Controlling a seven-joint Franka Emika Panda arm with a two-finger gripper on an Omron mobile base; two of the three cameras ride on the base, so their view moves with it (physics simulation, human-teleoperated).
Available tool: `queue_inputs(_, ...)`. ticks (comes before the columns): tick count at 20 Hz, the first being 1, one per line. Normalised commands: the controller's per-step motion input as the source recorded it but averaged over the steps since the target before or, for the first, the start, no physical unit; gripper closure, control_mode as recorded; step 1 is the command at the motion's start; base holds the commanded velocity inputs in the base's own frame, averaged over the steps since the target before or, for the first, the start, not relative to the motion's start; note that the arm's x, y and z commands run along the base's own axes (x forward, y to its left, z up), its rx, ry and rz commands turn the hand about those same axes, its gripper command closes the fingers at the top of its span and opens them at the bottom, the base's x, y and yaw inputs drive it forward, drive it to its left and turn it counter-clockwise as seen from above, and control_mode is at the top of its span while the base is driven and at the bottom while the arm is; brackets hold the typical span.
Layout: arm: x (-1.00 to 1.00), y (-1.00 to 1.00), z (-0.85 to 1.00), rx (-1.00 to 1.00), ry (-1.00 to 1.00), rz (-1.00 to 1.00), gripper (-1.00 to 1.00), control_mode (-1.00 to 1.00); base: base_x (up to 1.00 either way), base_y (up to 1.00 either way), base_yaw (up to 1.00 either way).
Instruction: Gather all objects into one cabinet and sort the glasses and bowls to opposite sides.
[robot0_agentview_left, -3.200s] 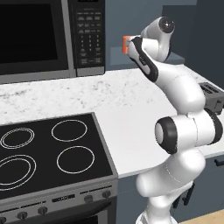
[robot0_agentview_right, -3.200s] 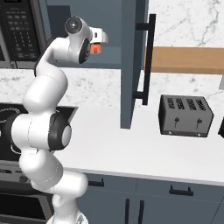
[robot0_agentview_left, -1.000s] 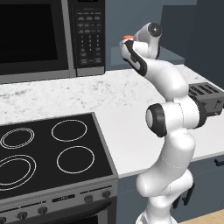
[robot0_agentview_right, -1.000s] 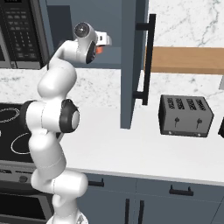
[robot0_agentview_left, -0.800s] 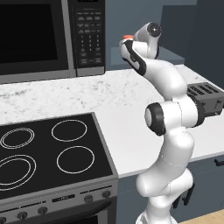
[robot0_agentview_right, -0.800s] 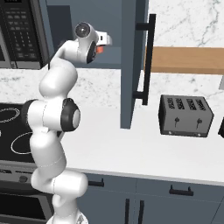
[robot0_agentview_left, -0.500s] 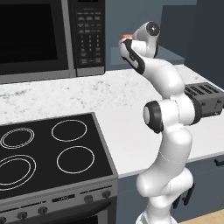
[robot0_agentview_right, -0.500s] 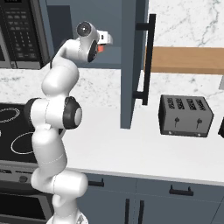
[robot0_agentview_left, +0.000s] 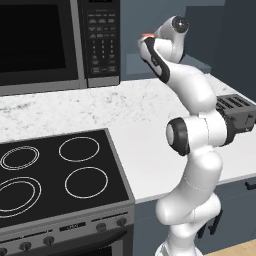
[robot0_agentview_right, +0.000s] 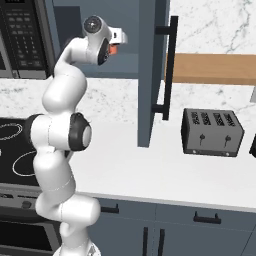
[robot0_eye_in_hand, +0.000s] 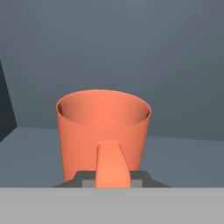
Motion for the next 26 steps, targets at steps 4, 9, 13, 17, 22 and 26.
queue_inputs(4, -0.71, 0.0, 0.22, 0.0, -0.01, 0.0, 1.0, -1.0, 0.0, 0.0, 0.0)
queue_inputs(9, -0.79, 0.0, -0.07, 0.0, -0.11, 0.0, 1.0, -1.0, 0.0, 0.0, 0.0)
queue_inputs(13, -0.81, 0.0, -0.43, 0.0, -0.12, 0.0, 1.0, -1.0, 0.0, 0.0, 0.0)
queue_inputs(17, -0.77, 0.0, -0.43, 0.0, -0.14, 0.0, 1.0, -1.0, 0.0, 0.0, 0.0)
queue_inputs(22, -0.85, 0.0, 0.12, 0.0, -0.12, 0.0, 1.0, -1.0, 0.0, 0.0, 0.0)
queue_inputs(26, -0.7, 0.0, 0.62, 0.0, -0.05, 0.0, 1.0, -1.0, 0.0, 0.0, 0.0)
